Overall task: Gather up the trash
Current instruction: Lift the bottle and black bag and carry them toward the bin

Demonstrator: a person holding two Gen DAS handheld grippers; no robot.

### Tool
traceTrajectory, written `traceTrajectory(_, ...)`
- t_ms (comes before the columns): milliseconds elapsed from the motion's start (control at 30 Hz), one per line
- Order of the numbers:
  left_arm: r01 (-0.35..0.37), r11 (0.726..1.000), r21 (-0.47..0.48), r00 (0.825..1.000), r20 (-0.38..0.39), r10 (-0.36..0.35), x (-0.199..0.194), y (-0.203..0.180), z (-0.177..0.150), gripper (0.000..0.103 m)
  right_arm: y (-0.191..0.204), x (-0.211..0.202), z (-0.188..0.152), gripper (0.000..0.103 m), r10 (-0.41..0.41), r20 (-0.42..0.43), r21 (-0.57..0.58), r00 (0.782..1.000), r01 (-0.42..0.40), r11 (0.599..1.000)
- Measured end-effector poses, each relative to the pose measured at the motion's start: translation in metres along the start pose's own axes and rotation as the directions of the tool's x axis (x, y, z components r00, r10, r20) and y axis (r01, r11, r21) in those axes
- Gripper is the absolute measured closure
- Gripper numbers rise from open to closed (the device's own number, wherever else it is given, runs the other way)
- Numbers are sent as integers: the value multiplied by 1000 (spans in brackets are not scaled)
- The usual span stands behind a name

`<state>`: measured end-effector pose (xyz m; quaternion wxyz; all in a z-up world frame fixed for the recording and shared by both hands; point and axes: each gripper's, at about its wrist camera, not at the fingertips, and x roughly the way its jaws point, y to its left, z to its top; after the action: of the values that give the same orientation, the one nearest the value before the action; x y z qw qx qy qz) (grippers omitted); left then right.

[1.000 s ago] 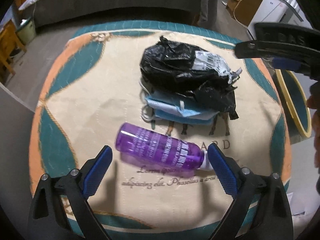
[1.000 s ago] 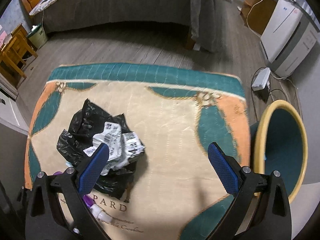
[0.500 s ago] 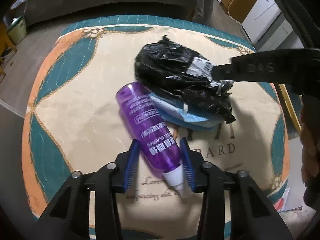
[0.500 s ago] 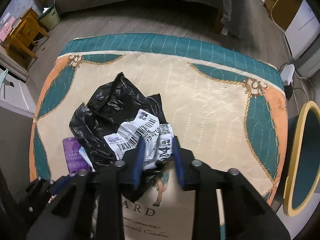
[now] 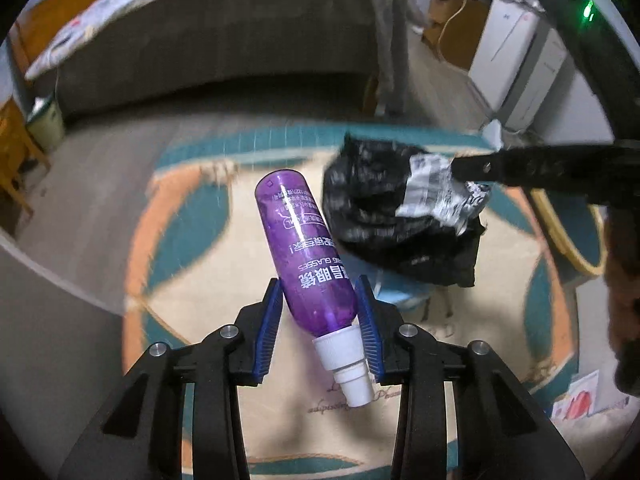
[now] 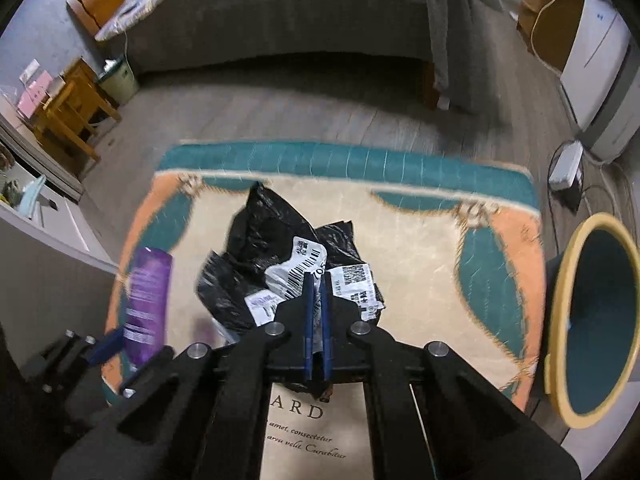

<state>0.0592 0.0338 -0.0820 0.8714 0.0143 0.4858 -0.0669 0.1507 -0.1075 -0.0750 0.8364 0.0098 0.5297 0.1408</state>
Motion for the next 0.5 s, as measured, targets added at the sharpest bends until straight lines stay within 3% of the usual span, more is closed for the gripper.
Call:
traceTrajectory(133, 34, 999, 5, 998, 51, -34, -44, -2, 21, 65, -7, -29, 5, 103, 16, 58, 17, 998, -17, 1000)
traceTrajectory(300, 26, 993, 113, 997, 76, -34, -73, -15, 32, 65, -15, -44, -2, 103, 4, 73, 9, 997, -5, 1000)
traceTrajectory(400, 35, 991, 132, 995, 84, -47, -75, -15, 30, 65, -24, -38, -10, 103, -20, 62, 13, 998, 20, 1000)
traceTrajectory(500, 68, 993, 92, 994, 78, -75, -64, -10, 26, 65, -33, -25, -16, 102, -30, 32, 44, 999, 29, 999)
